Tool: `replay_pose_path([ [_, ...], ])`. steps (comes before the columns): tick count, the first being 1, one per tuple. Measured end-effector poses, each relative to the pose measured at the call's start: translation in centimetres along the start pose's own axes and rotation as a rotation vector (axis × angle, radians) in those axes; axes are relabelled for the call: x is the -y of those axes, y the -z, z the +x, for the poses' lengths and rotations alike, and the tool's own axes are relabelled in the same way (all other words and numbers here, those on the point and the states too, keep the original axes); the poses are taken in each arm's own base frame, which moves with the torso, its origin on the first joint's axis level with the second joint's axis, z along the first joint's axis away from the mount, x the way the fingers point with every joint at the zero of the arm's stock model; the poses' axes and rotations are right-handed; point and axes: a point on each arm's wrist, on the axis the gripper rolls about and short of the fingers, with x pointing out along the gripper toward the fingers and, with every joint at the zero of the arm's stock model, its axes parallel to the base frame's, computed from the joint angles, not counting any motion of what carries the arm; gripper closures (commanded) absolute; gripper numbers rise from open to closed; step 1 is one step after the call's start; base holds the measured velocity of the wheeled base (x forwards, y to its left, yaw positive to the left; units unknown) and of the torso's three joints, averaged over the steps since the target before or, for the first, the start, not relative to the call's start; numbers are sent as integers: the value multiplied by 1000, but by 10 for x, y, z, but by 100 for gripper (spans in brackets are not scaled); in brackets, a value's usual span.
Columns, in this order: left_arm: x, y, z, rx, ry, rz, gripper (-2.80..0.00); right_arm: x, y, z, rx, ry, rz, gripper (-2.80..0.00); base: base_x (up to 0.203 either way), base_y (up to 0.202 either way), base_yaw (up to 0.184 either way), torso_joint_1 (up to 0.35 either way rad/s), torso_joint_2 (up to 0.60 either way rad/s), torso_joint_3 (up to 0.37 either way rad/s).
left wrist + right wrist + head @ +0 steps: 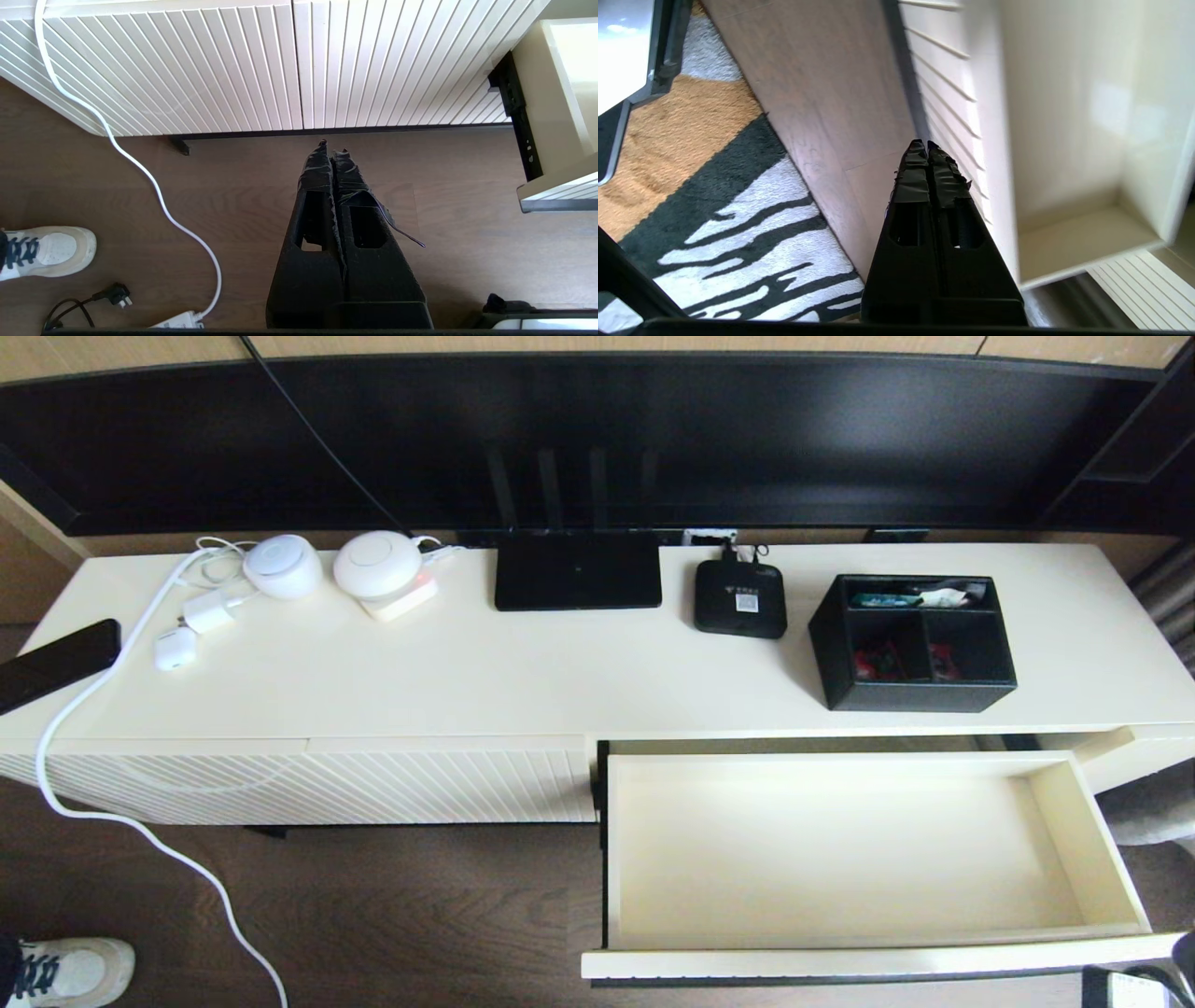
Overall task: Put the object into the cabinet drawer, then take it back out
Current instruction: Close the drawer
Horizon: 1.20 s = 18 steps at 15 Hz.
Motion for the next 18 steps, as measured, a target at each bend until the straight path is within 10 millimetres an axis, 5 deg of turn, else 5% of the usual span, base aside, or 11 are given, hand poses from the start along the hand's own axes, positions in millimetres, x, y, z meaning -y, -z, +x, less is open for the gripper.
replay_pose_path([
  [7, 0, 0, 0, 0, 0, 0, 0, -3, -14, 53, -56, -68, -10, 0, 0, 0, 0, 0, 0, 0],
  [12, 0, 0, 0, 0, 0, 0, 0, 9, -30, 93, 20, 48, 40, 0, 0, 0, 0, 0, 0, 0],
  [18, 0, 0, 0, 0, 0, 0, 0, 36, -49, 105, 121, 187, 109, 0, 0, 0, 0, 0, 0, 0],
])
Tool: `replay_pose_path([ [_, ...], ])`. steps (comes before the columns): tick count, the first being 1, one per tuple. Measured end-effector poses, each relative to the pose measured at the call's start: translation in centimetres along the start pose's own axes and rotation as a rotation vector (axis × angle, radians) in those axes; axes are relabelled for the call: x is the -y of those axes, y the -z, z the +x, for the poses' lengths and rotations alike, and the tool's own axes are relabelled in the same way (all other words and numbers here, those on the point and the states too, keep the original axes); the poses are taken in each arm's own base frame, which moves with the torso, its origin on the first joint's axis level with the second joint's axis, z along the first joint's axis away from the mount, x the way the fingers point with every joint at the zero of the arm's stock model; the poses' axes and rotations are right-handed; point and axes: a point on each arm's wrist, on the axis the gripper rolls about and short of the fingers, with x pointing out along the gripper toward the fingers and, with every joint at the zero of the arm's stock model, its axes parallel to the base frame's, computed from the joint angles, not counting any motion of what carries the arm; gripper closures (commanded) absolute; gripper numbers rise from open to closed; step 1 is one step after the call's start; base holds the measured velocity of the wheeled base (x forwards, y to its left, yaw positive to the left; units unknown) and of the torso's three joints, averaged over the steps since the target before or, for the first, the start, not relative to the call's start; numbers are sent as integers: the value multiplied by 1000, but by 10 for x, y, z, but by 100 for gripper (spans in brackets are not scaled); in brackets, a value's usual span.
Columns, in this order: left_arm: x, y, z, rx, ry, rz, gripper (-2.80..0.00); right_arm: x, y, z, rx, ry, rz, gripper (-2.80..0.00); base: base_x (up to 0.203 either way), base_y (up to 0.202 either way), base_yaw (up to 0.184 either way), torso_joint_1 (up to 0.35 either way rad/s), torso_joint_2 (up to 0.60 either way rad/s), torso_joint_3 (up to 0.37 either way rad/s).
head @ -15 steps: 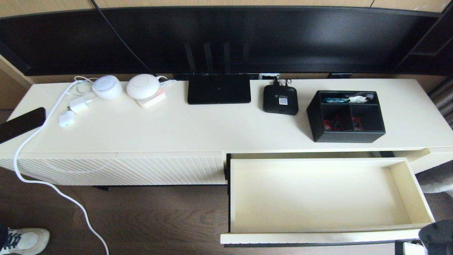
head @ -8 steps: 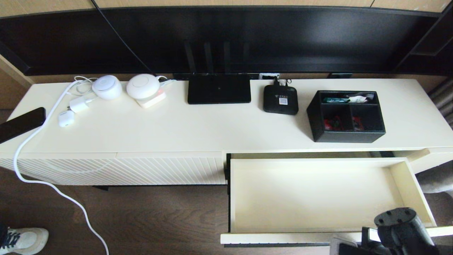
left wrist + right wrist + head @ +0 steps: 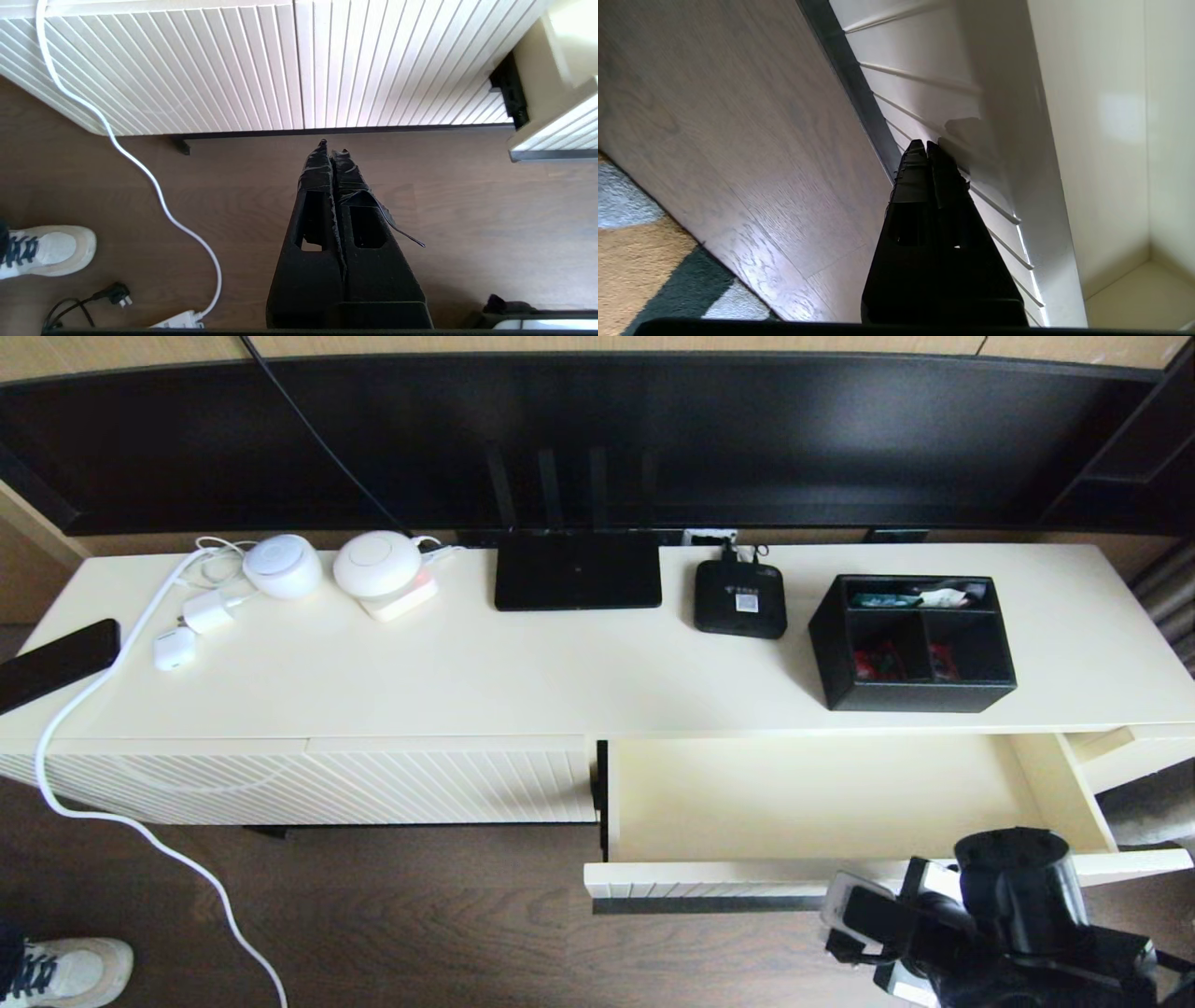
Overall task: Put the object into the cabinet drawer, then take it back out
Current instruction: Close the drawer
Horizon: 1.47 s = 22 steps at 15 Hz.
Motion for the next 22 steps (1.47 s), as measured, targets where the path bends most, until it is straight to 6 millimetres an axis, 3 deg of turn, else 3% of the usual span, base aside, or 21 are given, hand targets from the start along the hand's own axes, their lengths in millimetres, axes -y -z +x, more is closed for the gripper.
replay_pose_path([
  [11, 0, 0, 0, 0, 0, 0, 0, 40, -15, 36, 112, 239, 85, 0, 0, 0, 0, 0, 0, 0],
  [22, 0, 0, 0, 0, 0, 0, 0, 50, -23, 78, 156, 324, 121, 0, 0, 0, 0, 0, 0, 0],
])
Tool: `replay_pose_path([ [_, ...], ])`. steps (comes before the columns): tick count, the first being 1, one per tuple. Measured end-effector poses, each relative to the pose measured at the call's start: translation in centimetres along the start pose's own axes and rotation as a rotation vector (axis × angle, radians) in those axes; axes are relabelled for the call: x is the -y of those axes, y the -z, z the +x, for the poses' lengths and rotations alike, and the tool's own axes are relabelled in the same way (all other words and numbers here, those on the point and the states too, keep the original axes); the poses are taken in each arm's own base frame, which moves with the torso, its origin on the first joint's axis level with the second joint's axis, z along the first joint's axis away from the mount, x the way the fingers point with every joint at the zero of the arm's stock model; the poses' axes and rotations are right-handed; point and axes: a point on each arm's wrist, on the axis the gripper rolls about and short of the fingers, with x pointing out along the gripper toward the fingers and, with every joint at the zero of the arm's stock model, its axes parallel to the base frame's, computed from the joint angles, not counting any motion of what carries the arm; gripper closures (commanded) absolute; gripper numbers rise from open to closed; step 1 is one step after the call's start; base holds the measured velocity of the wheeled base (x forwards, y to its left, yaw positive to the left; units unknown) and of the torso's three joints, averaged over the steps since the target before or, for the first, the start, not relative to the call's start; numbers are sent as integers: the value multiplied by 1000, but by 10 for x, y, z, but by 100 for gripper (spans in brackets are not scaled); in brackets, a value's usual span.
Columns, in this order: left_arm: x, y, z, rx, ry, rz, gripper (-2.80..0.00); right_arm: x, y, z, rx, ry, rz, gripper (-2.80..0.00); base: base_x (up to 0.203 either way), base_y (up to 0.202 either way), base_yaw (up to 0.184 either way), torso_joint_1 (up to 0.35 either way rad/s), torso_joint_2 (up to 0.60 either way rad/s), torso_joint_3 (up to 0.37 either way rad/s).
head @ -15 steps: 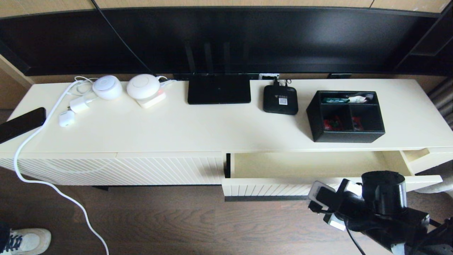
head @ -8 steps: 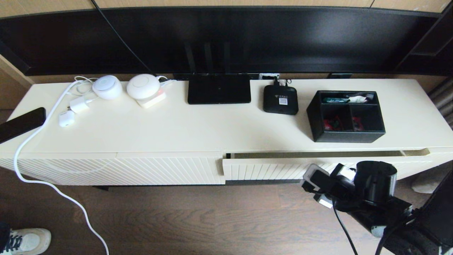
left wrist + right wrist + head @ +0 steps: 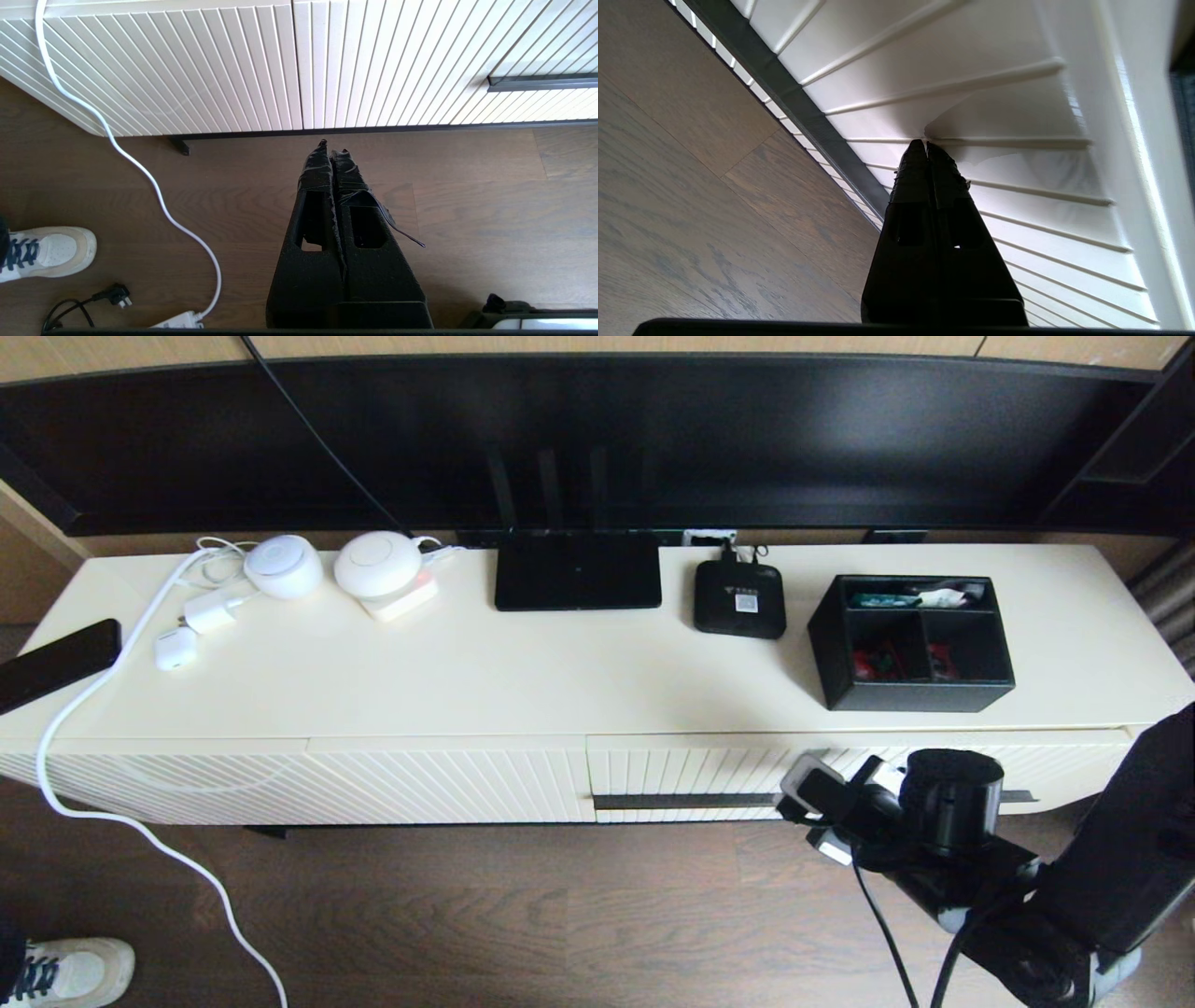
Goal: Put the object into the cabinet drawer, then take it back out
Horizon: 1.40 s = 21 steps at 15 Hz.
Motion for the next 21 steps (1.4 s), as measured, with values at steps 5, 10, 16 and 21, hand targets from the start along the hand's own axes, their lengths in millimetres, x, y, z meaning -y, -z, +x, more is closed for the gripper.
replay_pose_path([
  [5, 0, 0, 0, -1, 0, 0, 0, -2, 1, 5, 6, 12, 2, 0, 0, 0, 0, 0, 0, 0],
  [10, 0, 0, 0, -1, 0, 0, 0, 10, 3, -43, 0, 0, -6, 0, 0, 0, 0, 0, 0, 0],
  [16, 0, 0, 0, 0, 0, 0, 0, 48, -4, -125, 72, 119, 66, 0, 0, 0, 0, 0, 0, 0],
  [21, 0, 0, 0, 0, 0, 0, 0, 102, -1, -189, 34, 445, 277, 0, 0, 0, 0, 0, 0, 0],
])
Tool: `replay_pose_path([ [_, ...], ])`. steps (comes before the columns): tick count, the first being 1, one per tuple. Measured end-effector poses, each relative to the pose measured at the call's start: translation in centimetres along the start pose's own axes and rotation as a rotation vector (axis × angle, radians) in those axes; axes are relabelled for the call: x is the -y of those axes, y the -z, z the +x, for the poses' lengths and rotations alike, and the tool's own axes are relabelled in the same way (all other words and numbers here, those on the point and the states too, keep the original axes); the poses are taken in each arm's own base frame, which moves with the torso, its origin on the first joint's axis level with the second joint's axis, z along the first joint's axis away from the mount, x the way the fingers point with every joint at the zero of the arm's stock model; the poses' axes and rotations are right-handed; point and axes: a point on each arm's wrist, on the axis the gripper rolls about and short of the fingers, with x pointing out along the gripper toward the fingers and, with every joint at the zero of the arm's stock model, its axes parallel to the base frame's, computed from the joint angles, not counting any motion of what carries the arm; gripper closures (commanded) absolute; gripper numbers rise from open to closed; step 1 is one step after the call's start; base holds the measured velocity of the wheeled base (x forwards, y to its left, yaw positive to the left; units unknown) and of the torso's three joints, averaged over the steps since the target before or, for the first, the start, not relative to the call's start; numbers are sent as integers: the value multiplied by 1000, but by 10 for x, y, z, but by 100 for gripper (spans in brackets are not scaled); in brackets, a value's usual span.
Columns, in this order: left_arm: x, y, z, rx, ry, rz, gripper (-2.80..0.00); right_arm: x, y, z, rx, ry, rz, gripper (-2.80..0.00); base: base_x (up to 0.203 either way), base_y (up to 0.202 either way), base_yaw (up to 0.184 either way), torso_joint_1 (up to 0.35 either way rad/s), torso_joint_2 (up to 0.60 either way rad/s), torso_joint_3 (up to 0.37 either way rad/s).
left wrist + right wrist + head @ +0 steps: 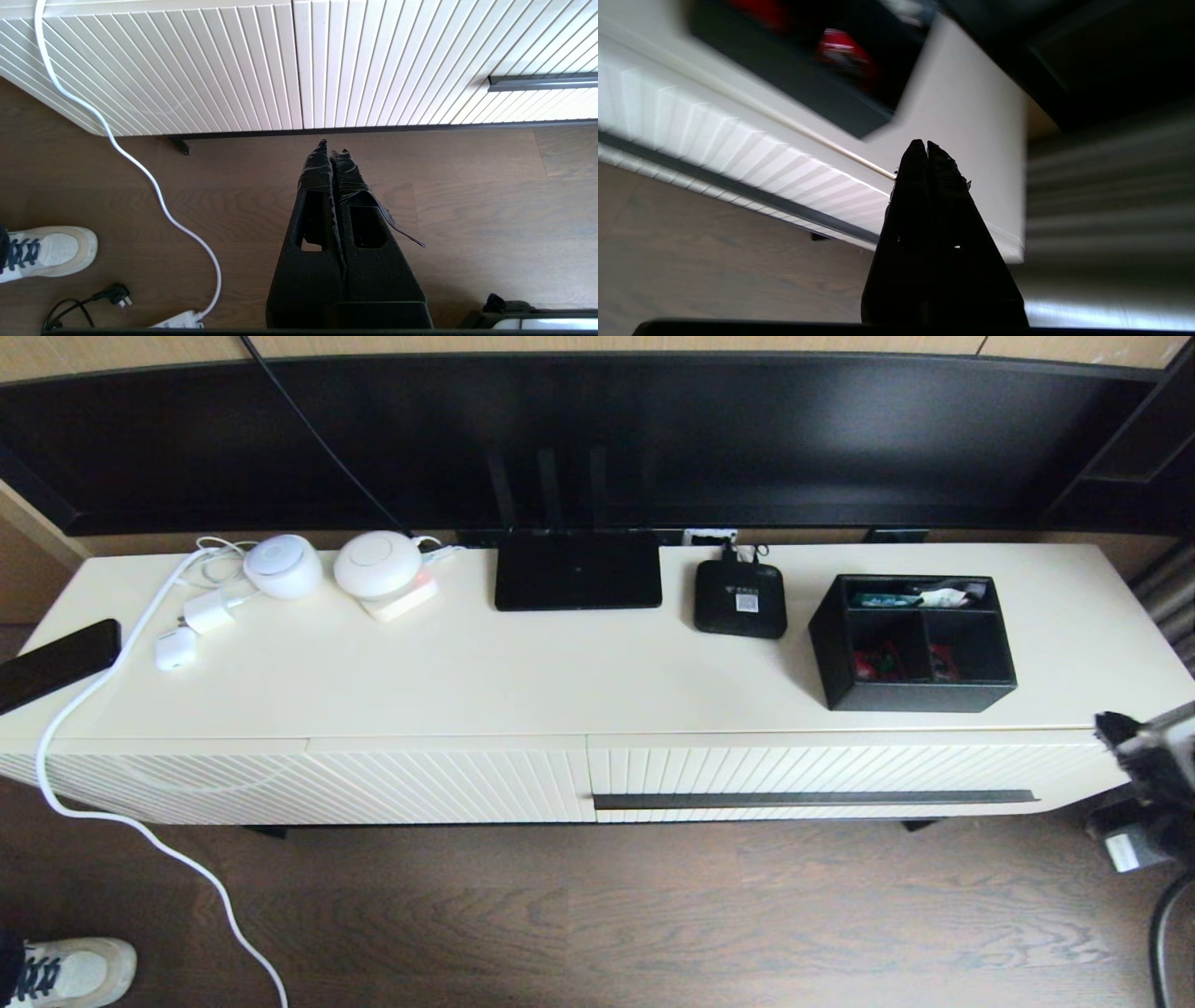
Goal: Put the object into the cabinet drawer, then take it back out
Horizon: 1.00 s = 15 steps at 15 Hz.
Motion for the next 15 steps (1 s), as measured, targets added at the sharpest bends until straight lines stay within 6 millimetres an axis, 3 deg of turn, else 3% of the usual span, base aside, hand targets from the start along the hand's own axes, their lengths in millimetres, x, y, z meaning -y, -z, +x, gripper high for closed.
replay_pose_path([
  [3, 0, 0, 0, 0, 0, 0, 0, 30, 5, -35, -55, 92, 166, 0, 0, 0, 0, 0, 0, 0],
  [6, 0, 0, 0, 1, 0, 0, 0, 41, 22, -81, -131, 90, 323, 0, 0, 0, 0, 0, 0, 0],
  [11, 0, 0, 0, 0, 0, 0, 0, 31, 55, -151, -168, -38, 471, 0, 0, 0, 0, 0, 0, 0],
  [15, 0, 0, 0, 0, 0, 0, 0, 14, 80, -181, -120, -161, 532, 0, 0, 0, 0, 0, 0, 0],
])
